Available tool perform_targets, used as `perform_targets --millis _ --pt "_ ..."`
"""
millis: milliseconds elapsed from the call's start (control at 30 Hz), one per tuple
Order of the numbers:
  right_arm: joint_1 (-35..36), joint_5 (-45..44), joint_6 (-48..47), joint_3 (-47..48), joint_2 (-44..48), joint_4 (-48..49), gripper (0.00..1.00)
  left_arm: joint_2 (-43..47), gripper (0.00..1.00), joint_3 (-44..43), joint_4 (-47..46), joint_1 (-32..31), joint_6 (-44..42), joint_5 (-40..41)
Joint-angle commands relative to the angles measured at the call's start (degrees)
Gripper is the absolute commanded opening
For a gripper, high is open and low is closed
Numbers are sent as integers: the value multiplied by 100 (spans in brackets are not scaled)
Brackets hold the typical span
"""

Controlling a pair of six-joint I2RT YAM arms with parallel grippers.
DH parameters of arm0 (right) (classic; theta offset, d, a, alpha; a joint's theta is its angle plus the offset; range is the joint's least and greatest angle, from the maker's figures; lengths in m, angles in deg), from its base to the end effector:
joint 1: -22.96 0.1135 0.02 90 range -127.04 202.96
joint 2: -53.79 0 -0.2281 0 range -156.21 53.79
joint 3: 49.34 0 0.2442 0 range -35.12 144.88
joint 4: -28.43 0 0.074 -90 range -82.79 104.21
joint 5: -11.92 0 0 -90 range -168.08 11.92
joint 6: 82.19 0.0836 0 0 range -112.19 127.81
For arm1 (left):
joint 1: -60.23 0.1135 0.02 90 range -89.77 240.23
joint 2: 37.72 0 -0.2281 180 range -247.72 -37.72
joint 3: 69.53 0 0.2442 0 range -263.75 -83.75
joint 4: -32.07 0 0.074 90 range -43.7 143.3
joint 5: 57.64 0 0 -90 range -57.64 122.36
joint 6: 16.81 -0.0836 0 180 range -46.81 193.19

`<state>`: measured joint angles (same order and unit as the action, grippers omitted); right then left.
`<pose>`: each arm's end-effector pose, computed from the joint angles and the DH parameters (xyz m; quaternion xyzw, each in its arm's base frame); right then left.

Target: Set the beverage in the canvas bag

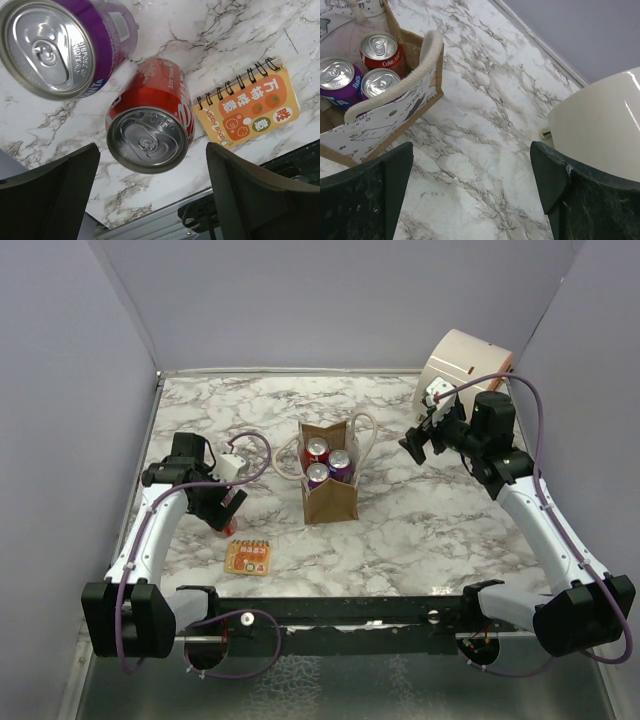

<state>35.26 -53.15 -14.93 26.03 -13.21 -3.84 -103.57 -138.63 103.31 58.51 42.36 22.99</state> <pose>0.2948 0.1003 0.2983 -0.3586 0.7450 0.1317 0.5468 0.2286 -0.0205 0.1904 0.2891 0.9348 -0.0298 0.2043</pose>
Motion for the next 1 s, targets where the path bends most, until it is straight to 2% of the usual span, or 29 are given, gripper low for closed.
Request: perform_targets --millis 0,467,767,967 --pt "-25 112 -33 -134 16 257 100 -164 88 63 -101 49 -292 -529" --pt "-26 140 -77 -191 -6 275 100 -379 76 344 -714 49 -172 -569" --pt "-25 213 -77 -191 -7 249 100 -180 49 171 -423 49 -248 -704" --pt "-25 279 -89 -186 2 233 100 195 40 -122 -16 40 -459 -1187"
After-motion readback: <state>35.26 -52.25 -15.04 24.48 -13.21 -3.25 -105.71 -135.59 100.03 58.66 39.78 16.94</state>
